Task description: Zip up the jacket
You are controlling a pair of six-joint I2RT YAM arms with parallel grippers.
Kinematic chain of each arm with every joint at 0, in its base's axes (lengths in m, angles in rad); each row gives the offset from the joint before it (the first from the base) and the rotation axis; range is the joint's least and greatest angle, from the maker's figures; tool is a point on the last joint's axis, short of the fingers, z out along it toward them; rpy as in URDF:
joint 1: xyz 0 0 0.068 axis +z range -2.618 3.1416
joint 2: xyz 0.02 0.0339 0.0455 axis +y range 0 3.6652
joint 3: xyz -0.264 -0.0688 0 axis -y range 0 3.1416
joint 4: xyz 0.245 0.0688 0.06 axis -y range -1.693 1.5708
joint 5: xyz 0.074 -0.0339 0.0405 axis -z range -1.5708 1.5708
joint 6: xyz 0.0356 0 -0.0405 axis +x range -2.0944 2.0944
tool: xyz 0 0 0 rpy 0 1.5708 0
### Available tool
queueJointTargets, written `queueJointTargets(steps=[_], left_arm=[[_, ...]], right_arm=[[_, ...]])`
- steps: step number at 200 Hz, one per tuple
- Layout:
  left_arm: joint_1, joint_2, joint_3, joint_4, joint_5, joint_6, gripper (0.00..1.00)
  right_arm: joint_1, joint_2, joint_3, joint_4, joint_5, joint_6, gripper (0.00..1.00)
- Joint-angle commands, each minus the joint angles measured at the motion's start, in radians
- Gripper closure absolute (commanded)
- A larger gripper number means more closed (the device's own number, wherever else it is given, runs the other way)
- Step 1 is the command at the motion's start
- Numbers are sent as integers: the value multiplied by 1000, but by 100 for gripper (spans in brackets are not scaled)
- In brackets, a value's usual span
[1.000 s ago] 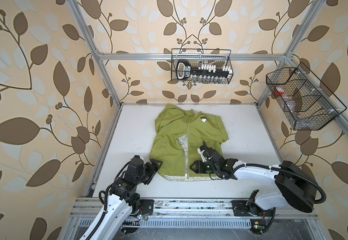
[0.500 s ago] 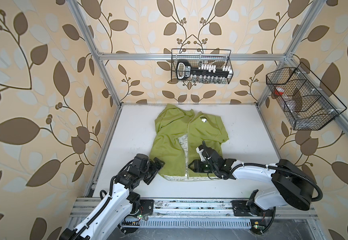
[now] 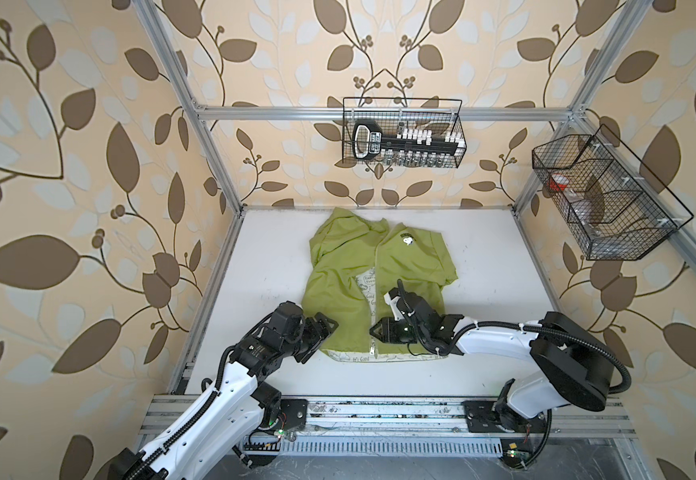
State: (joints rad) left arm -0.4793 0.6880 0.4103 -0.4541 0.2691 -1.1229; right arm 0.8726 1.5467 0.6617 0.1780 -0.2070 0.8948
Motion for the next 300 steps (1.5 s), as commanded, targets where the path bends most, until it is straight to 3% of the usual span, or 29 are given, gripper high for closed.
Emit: queueJointTargets(steps=[1,73,200,300], left_arm=[[-41,21,18,42,-48,-33,13],[-120,60,-16,137,-83,-84,13],[-124,32,-38,121,-96,-97,13],[-125,21,-33,104,-101,-100,12]], right_arm=[[12,31,32,23,-15,20,60],[22,107,66,43,-32,22,58],[19,183,89,39,0,3,60],[8,249,56,215,-89,47,66]])
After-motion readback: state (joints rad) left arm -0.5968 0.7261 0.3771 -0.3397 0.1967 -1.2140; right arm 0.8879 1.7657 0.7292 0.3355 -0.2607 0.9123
